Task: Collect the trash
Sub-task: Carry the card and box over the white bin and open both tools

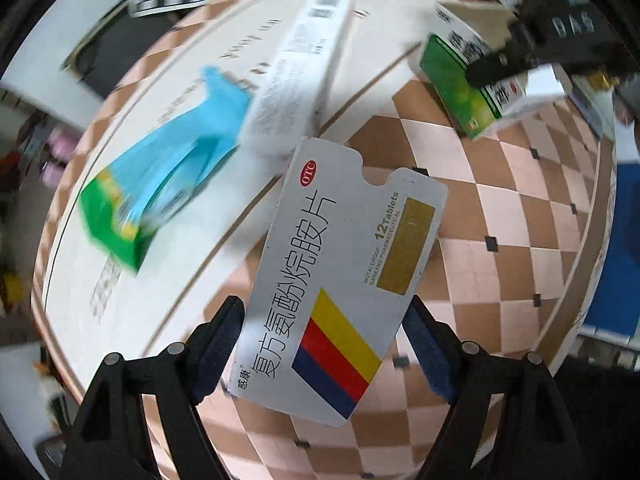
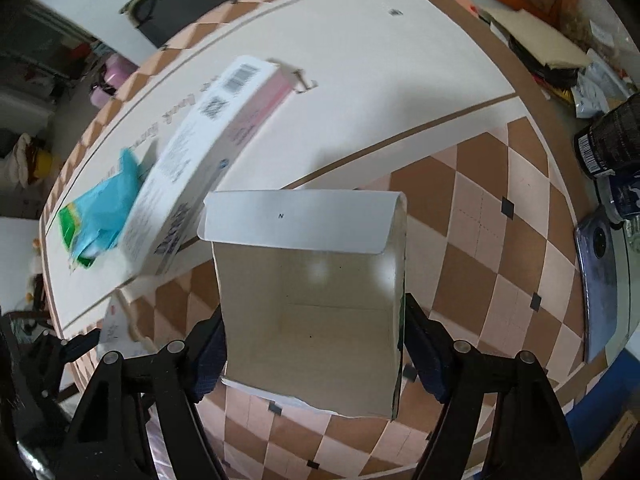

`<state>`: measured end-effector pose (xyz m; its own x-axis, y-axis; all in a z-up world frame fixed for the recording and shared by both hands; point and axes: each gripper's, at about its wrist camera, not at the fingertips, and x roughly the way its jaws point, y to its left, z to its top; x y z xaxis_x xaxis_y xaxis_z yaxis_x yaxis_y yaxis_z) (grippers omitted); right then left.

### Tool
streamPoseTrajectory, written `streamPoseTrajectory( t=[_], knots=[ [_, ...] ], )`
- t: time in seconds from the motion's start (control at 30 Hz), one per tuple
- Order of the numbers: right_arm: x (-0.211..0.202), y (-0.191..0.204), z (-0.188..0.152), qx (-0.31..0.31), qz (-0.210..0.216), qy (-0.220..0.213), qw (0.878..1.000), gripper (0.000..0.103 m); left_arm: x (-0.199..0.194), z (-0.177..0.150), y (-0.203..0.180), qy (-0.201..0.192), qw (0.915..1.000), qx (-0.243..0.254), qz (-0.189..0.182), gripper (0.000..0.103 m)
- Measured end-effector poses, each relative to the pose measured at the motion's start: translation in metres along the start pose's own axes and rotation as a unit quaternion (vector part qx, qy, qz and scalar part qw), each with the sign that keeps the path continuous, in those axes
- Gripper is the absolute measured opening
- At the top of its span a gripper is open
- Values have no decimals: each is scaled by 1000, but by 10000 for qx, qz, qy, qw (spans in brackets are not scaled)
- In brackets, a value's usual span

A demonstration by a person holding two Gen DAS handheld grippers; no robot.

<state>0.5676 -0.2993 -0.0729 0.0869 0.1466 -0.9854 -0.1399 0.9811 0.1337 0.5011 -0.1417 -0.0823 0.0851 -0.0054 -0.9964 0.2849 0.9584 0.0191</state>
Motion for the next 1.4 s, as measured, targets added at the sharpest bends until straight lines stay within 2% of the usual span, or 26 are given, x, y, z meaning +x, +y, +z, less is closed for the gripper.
streamPoseTrajectory(
  t=[0.03,0.17,0.33,0.47,0.5,0.63,0.77,0.93,1.07,1.2,1.4],
  knots=[
    [-3,4,-6,-56,-5,-43,10000,79,-12,-23,2,-88,9998,-193,27,79],
    [-27,26,-43,-351,48,-298,9989,78,-47,-58,1,-484,9948,-890,126,79],
    [-59,47,-105,-649,200,-618,9958,78,-95,-120,-9,-1047,9797,-1680,309,79],
    [-82,68,-177,-857,420,-944,9909,78,-125,-171,-27,-1471,9648,-2114,535,79],
    [-86,73,-191,-884,433,-1006,9900,78,-135,-193,-33,-1579,9600,-2232,612,79],
    [-101,90,-273,-991,482,-1116,9876,78,-154,-254,-51,-1758,9465,-2598,758,79],
    [-105,101,-355,-1037,560,-1061,9873,78,-159,-312,-71,-1743,9378,-2889,817,79],
    [-85,104,-432,-1142,570,-647,9897,78,-137,-370,-91,-1407,9317,-3276,693,79],
    [-52,102,-472,-1282,502,-253,9902,78,-101,-404,-102,-1018,9270,-3578,469,79],
    [0,95,-501,-1357,446,262,9894,78,-49,-426,-109,-560,9204,-3859,294,79],
    [107,82,-527,-1454,281,872,9851,78,43,-445,-109,-81,9043,-4267,83,79]
  ],
)
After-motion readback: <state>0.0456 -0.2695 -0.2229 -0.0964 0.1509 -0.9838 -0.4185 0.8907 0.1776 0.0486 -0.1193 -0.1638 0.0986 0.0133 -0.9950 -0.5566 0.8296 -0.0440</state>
